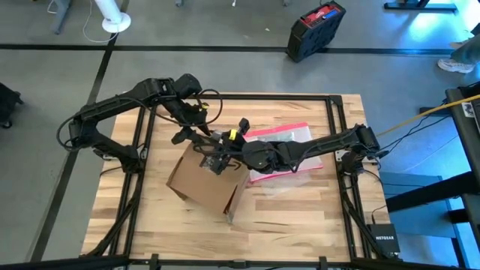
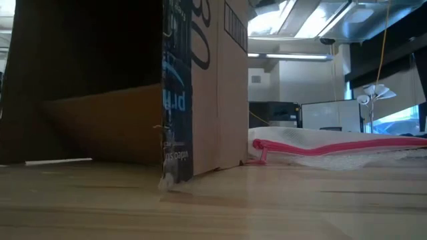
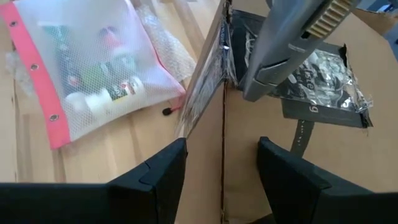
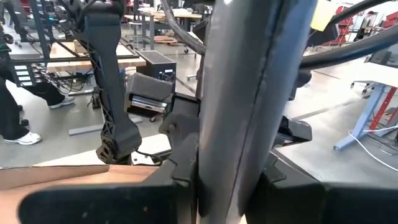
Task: Unpack boxes
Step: Break down the cardboard box with the gray cutter until it is fully flat
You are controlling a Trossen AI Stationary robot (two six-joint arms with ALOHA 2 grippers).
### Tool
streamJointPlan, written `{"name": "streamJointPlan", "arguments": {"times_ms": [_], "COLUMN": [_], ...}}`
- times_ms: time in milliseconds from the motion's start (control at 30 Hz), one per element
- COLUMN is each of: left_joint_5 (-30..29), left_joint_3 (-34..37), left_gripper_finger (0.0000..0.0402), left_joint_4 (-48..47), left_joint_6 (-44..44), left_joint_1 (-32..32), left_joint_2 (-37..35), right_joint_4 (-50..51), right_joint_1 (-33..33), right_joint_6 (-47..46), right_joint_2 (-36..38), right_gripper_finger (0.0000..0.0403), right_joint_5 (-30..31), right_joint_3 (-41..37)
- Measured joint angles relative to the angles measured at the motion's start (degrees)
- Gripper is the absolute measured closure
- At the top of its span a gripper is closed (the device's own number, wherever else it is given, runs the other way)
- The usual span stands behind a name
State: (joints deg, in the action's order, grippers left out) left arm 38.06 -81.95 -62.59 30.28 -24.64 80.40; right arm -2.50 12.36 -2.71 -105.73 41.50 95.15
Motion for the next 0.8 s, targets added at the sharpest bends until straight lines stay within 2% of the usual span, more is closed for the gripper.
{"name": "streamJointPlan", "arguments": {"times_ms": [233,800], "left_joint_5": [0.0,0.0], "left_joint_3": [0.0,0.0], "left_gripper_finger": [0.0215,0.0215], "left_joint_4": [-0.1,-0.3], "left_joint_6": [0.0,-0.3], "left_joint_1": [0.0,0.0], "left_joint_2": [0.0,0.0], "right_joint_4": [-1.4,-4.4], "right_joint_1": [-0.1,-0.9], "right_joint_6": [3.3,4.3], "right_joint_2": [-0.2,-0.3], "right_gripper_finger": [0.0332,0.0332], "right_joint_5": [-0.1,-2.1], "right_joint_3": [0.0,0.0]}}
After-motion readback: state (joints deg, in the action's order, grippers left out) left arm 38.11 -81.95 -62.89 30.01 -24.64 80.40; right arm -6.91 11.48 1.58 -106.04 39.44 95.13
